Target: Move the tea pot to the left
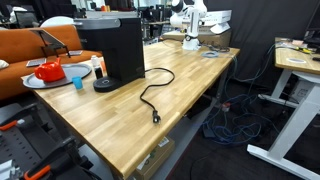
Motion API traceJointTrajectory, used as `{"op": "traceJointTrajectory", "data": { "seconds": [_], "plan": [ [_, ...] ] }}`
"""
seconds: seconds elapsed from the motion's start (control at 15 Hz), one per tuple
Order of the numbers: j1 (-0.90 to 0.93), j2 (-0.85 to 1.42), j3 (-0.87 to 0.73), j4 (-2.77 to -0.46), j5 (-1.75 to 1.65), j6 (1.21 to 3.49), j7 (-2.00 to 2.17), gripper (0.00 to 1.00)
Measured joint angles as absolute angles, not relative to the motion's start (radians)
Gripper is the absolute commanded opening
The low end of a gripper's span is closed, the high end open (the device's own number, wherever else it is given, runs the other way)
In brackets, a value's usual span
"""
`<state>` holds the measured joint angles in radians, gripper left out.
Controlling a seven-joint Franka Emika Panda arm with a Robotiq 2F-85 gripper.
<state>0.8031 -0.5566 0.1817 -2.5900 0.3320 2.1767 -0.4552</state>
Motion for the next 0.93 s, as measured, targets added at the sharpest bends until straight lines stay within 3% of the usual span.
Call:
{"op": "traceJointTrajectory", "data": {
  "seconds": [0.93],
  "plan": [
    [0.749, -0.183, 0.225, -2.437, 0.303, 2.206, -0.43, 1.0]
  ]
}}
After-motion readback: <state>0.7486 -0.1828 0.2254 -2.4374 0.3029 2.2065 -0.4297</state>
